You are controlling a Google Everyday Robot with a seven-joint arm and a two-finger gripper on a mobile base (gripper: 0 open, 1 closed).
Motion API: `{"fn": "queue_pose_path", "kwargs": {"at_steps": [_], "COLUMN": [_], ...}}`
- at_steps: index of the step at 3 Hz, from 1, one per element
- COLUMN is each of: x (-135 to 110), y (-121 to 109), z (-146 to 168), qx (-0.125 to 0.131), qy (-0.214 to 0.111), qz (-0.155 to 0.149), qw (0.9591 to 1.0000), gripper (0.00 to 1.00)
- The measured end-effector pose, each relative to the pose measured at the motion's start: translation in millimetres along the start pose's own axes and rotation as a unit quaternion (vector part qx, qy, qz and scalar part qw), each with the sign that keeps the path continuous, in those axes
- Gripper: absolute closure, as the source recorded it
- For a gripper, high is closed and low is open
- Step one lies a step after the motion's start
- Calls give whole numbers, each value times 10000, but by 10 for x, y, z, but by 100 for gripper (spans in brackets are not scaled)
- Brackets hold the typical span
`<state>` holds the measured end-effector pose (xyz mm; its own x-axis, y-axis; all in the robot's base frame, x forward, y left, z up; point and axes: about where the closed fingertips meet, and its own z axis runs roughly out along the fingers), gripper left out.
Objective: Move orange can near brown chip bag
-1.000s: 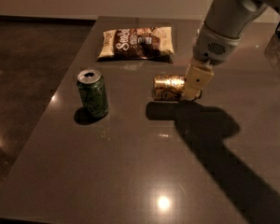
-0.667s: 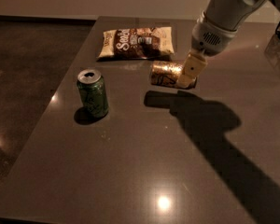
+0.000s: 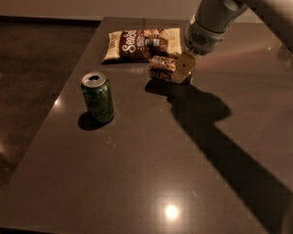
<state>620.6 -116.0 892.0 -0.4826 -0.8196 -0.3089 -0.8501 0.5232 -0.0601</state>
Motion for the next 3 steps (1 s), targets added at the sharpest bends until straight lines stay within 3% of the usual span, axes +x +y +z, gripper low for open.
{"fn": "queue_pose_path", "kwargs": {"at_steps": [1,3], "x": [-91,-185], "y": [-180,-380], "z": [182,332], "qx": [104,162], "qy": [82,164], "qz": [194,447], "qw": [9997,9987], "gripper": [100,58]}}
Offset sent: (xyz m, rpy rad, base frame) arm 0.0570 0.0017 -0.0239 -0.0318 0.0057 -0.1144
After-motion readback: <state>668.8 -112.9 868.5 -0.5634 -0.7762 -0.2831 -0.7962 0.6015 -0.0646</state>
